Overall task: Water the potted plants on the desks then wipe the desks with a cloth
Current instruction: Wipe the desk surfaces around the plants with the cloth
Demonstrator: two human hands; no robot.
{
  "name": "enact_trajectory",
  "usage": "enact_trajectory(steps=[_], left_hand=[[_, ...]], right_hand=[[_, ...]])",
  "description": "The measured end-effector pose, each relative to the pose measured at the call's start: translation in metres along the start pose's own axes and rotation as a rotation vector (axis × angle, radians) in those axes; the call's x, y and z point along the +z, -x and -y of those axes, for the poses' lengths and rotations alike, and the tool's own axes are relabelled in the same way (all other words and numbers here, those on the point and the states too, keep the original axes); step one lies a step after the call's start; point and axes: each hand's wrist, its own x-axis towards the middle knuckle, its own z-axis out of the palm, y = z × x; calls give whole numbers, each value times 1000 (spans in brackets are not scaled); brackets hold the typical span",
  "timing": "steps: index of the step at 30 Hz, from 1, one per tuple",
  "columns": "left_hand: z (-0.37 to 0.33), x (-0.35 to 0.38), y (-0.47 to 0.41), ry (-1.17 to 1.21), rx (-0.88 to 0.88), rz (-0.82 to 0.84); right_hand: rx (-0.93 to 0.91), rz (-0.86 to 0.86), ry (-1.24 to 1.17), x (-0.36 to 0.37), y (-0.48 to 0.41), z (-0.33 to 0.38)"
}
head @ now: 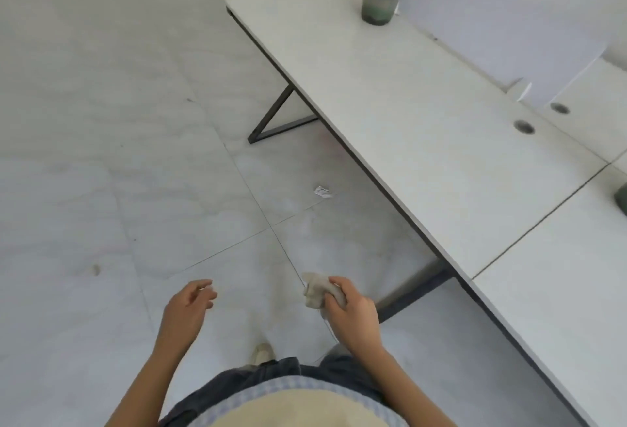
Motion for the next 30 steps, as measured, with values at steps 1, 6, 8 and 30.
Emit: enact_trajectory(steps=[1, 6, 8, 30], left_hand=[[5, -13, -6, 25, -28, -25], [18, -38, -29, 87, -143, -67], [14, -33, -44, 75, -172, -38], [-148, -57, -325, 87, -96, -36]], right_hand=[[7, -2, 7, 4, -4, 8], [42, 9, 20, 13, -31, 35], [46, 12, 33, 17, -47, 43], [-100, 182, 74, 32, -375, 235]])
